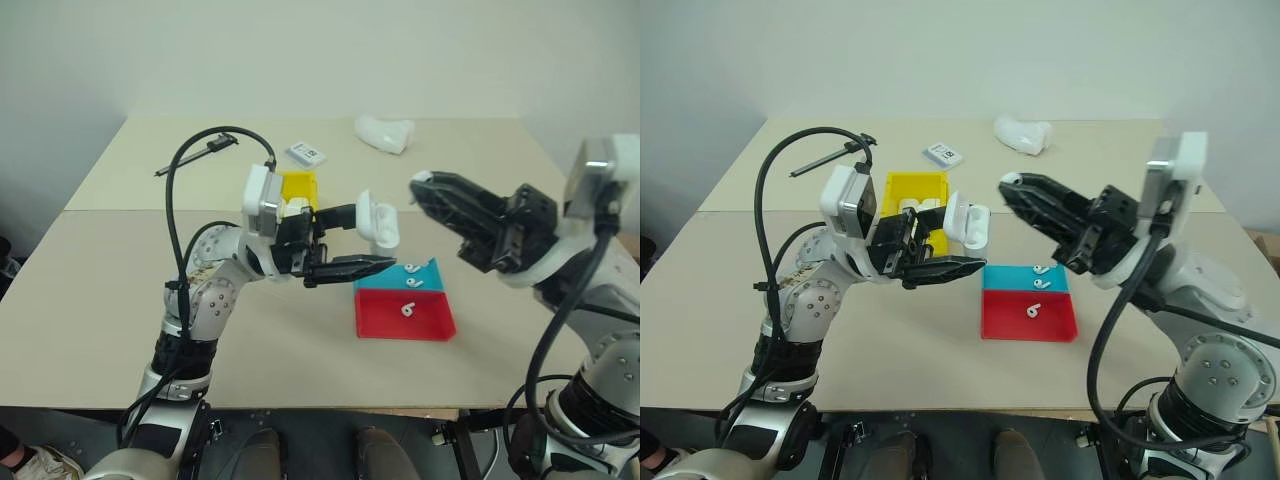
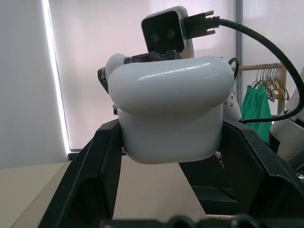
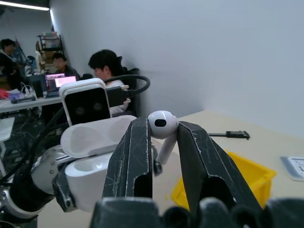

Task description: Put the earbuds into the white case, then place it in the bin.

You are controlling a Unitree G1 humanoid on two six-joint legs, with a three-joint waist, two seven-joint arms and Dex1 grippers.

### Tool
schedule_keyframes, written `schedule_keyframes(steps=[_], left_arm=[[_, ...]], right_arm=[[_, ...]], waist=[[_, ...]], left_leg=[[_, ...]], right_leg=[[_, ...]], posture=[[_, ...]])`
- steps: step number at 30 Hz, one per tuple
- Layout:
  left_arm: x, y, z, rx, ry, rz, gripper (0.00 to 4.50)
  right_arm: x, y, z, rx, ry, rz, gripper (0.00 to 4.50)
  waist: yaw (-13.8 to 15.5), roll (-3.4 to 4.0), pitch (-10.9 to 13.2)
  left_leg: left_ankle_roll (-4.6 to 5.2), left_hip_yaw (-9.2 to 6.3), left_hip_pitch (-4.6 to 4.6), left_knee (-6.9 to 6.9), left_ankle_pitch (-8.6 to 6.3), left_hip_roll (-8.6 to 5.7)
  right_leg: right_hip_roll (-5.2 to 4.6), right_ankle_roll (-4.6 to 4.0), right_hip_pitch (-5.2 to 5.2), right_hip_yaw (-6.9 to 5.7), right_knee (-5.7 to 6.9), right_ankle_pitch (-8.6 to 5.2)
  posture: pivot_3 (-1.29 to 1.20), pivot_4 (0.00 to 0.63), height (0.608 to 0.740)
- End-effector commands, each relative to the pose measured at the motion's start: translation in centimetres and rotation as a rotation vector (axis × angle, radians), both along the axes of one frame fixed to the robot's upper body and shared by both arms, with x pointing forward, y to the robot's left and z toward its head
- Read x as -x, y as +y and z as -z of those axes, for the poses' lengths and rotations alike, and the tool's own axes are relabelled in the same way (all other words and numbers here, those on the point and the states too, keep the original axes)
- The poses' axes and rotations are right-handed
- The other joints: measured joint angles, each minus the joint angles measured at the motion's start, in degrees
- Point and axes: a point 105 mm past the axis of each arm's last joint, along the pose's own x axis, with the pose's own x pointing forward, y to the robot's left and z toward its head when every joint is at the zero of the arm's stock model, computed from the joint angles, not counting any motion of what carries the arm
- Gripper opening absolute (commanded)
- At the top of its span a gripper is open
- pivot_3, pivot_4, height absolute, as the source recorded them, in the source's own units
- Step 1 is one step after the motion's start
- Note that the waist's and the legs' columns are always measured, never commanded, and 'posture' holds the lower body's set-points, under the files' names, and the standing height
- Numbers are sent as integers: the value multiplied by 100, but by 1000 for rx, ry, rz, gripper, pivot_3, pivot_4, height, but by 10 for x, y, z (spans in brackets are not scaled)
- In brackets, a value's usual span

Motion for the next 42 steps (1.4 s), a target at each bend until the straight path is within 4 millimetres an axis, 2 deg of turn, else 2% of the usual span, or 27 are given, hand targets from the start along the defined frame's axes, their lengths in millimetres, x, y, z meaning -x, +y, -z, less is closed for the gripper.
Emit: schedule_keyframes(steps=[1,8,14,22,27,33,37,41,42], left_arm=[[1,-2,-8,11,-38,-5,2773],[1,-1,-8,11,-39,-23,2773],[2,0,-9,15,-45,-21,2773],[3,-1,-9,19,-50,-18,2773],[3,-1,-10,20,-53,-23,2773],[1,0,-10,24,-55,-33,2773],[-1,3,-11,26,-55,-59,2773],[0,8,-10,23,-50,-87,2773],[1,8,-10,26,-50,-89,2773]], right_arm=[[9,8,-12,-11,-57,-38,610],[8,11,-9,35,-52,-39,610],[0,13,5,170,-88,35,610],[-6,10,8,217,-116,73,610],[4,13,15,280,-141,-11,2286],[1,8,12,270,-147,8,4223],[-13,-8,5,258,-147,99,4223],[-42,-38,-13,239,-119,235,4223],[-51,-43,-12,298,-124,266,4223]], waist=[[3,0,0],[11,0,0],[11,0,0],[12,0,0],[17,0,0],[11,0,0],[15,-1,0],[14,-1,1],[15,-1,1]], left_leg=[[0,0,0,0,0,0],[0,-1,-5,0,0,0],[0,-1,-4,0,0,0],[0,-2,-5,-1,0,0],[1,-1,-5,0,0,0],[1,-2,-4,-1,0,1],[1,-2,-4,-1,0,1],[1,0,-3,0,0,0],[1,3,-1,0,0,-1]], right_leg=[[0,0,0,0,-1,0],[0,0,-1,-2,-7,0],[-1,1,-3,-1,-6,0],[0,1,-2,-2,-7,0],[0,1,-1,-2,-9,-1],[0,1,-1,-2,-8,-1],[0,1,-1,-2,-8,0],[-1,0,1,-1,-8,0],[-2,1,0,2,-8,1]], posture=[[0,150,740],[0,150,740],[0,150,740],[0,150,740],[0,150,740],[0,150,740],[0,150,740],[0,150,740],[0,150,740]])
